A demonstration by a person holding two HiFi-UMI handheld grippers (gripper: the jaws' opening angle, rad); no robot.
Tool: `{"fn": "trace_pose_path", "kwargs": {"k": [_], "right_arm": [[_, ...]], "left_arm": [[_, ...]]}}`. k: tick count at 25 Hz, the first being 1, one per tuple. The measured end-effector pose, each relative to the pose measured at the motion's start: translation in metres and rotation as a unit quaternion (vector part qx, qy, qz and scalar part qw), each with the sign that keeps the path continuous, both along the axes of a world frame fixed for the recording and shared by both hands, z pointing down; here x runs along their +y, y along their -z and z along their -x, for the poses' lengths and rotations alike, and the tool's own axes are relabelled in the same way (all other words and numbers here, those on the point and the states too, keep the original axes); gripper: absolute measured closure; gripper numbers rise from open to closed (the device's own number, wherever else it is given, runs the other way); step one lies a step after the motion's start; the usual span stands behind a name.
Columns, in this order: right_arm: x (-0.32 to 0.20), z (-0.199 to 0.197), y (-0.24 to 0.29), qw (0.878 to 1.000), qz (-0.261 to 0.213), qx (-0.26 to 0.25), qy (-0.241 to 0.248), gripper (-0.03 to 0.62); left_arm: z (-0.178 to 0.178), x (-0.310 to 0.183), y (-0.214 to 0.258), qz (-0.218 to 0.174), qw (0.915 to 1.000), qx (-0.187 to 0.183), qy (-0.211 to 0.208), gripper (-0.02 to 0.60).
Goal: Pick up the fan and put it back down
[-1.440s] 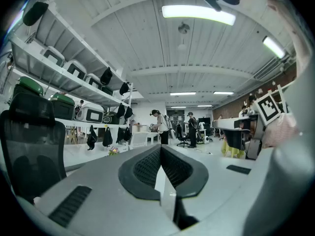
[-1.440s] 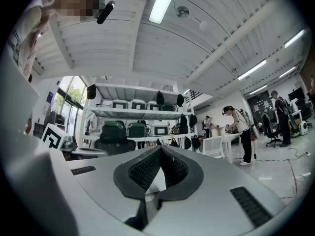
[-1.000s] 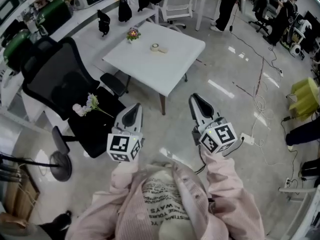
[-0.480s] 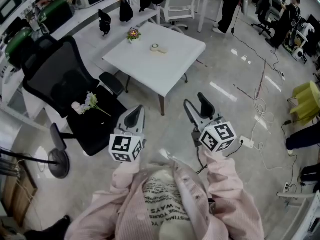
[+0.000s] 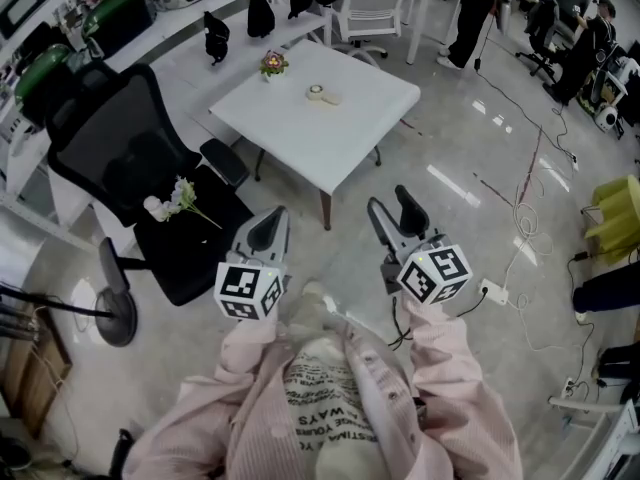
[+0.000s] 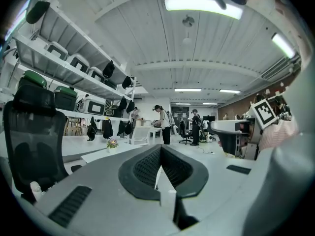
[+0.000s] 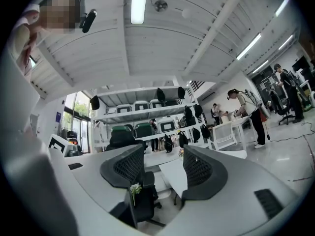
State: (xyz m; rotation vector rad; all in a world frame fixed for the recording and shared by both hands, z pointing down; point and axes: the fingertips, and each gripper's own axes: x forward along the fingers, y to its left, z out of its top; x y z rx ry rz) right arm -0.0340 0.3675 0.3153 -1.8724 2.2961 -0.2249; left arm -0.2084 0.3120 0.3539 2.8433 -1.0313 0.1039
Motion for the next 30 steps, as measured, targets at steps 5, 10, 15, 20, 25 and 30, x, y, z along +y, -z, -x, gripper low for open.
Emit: {"fn": "trace_pose_path", "kwargs": {"k": [5,10,15,20,25,30], "right_arm": [[-0.023,-0.017,-0.009,1.000,0.006,-0.002,-0.005,0.370],[-0.063,-0.042,-0.018,1.000,0.014,-0.003,-0.012,0.370],[-0.118,-0.069,-0.025,0.999,0.025,-0.010,-0.017,0.370],[-0.179,-0.088,-0.028,0.999,0.037,-0.011,-0.011,0.370],[-0.231,-0.098,-0.035,0.999,0.050,-0.009,0.001,0.370],[-0.267,-0.108,-0.039,0.999,0.050,-0.019,0.004,0.370]], "left_arm": [[-0.015,-0.025,-0.009,0.009,1.0000,0.002,0.001,0.580],[-0.039,-0.074,-0.018,0.021,0.9997,0.010,0.002,0.580],[-0.069,-0.130,-0.028,0.037,0.9993,0.009,-0.003,0.580],[-0.088,-0.186,-0.034,0.051,0.9987,0.008,0.000,0.580],[-0.101,-0.235,-0.041,0.062,0.9980,0.010,0.007,0.580],[-0.114,-0.269,-0.042,0.062,0.9980,0.009,0.002,0.580]]}}
